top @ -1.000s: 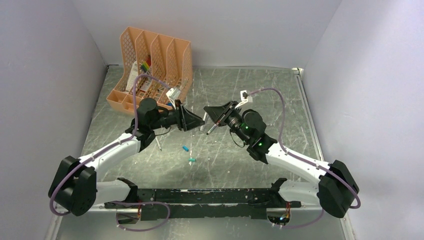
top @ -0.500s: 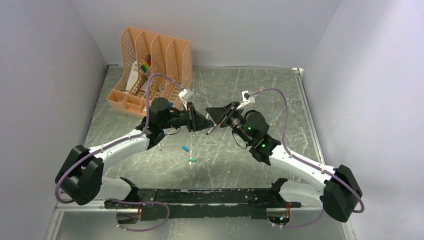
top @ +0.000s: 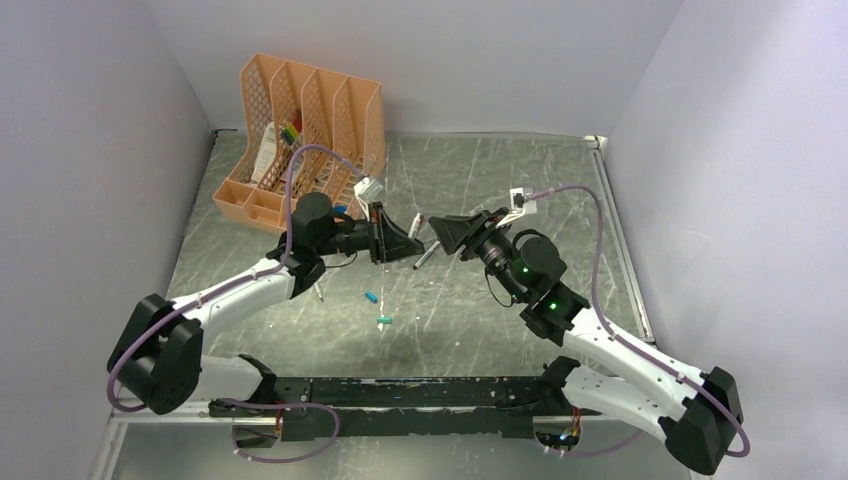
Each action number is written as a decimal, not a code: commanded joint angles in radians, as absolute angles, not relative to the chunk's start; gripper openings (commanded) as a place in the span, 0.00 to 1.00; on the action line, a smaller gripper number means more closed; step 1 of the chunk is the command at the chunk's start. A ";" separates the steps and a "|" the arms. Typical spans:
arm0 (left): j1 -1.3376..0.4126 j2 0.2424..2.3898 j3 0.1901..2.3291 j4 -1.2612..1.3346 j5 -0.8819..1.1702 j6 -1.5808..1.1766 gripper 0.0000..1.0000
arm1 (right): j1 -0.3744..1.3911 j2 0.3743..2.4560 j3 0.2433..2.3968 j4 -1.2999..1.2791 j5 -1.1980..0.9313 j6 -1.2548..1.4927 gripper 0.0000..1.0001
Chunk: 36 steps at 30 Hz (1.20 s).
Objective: Insert the pens into the pen caps
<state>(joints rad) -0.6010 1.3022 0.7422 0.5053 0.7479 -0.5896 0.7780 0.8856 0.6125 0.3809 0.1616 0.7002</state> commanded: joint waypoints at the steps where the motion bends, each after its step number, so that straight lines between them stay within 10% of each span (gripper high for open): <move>1: -0.597 1.371 0.766 0.700 0.988 -0.675 0.07 | 0.774 0.882 0.608 0.386 0.068 0.625 0.50; 7: -0.640 1.447 0.776 0.980 1.152 -0.848 0.07 | 0.773 0.909 0.615 0.451 -0.046 0.587 0.50; 15: -0.663 1.452 0.774 1.058 1.156 -0.892 0.07 | 0.773 0.932 0.633 0.458 -0.111 0.569 0.04; 21: -0.664 1.427 0.801 0.834 1.046 -0.729 0.51 | 0.774 0.909 0.625 0.455 -0.106 0.573 0.00; 36: -0.664 1.393 0.842 0.559 0.873 -0.552 0.30 | 0.773 0.899 0.653 0.367 -0.027 0.518 0.00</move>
<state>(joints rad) -0.6621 1.4059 0.8112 0.6121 0.9108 -0.6044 0.7753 0.9161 0.6281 0.3668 -0.0551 0.5358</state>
